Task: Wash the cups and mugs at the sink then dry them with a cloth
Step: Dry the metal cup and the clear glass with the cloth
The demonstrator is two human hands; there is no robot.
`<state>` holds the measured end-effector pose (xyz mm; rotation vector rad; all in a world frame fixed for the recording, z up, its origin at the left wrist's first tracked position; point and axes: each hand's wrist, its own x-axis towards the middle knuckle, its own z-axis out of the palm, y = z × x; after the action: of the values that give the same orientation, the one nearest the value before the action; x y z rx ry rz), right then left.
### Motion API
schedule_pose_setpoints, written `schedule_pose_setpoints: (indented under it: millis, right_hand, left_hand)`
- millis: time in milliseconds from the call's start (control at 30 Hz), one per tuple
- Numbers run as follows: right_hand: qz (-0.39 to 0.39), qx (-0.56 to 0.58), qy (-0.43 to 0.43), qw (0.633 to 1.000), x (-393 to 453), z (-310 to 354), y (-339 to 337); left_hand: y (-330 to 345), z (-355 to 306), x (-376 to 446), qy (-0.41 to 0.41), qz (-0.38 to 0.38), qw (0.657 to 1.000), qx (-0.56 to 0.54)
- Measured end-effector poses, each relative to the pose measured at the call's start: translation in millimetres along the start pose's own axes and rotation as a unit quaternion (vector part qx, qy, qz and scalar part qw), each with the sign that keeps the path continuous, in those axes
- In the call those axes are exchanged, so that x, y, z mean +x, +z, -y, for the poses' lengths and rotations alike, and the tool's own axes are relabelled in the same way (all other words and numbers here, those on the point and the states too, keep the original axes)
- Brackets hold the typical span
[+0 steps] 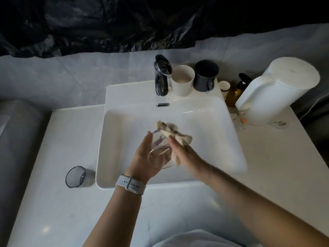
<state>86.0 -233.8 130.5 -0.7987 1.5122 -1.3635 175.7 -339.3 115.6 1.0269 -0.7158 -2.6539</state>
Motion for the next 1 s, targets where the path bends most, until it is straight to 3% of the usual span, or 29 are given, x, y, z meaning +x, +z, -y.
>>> schedule_pose_setpoints:
  millis: [100, 167, 267, 467, 533, 600, 700, 800, 900, 1000]
  right_hand:
    - [0.014, -0.007, -0.049, 0.999, -14.4, -3.1, 12.7]
    - [0.035, 0.014, -0.030, 0.999, -3.5, -0.3, 2.8]
    - [0.050, 0.136, 0.028, 0.989, 5.9, 1.1, -16.8]
    - [-0.061, 0.276, 0.136, 0.950, 6.4, -11.2, -6.5]
    - [-0.079, 0.293, 0.154, 0.940, 5.9, -14.1, -3.9]
    - [-0.085, 0.312, 0.154, 0.934, 6.7, -12.1, -2.0]
    - [-0.104, 0.318, 0.157, 0.929, 9.2, -9.2, -0.9]
    - [-0.127, 0.323, 0.156, 0.925, 14.2, -7.0, 2.8]
    - [-0.185, 0.347, 0.140, 0.909, 21.9, -10.8, 7.1]
    - [-0.273, 0.304, 0.090, 0.908, 25.7, -11.0, 7.4]
  left_hand:
    - [-7.5, 2.6, 1.1, -0.004, -0.015, 1.000, 0.022]
    - [0.7, 3.4, 0.8, 0.015, -0.038, 0.999, 0.009]
    - [15.6, 3.2, 3.4, 0.063, -0.085, 0.993, 0.053]
    - [15.2, 1.2, 3.8, 0.085, -0.072, 0.975, 0.190]
    - [16.5, 3.9, 5.4, 0.125, -0.086, 0.945, 0.291]
    - [16.8, 2.9, 7.2, 0.175, -0.112, 0.888, 0.410]
    - [15.5, -3.1, 9.9, 0.169, -0.097, 0.840, 0.506]
    - [17.7, -4.4, 13.3, 0.199, -0.135, 0.881, 0.407]
    - [12.6, -4.8, 7.5, 0.228, -0.215, 0.882, 0.352]
    - [4.2, 1.7, -20.1, 0.182, -0.245, 0.901, 0.308]
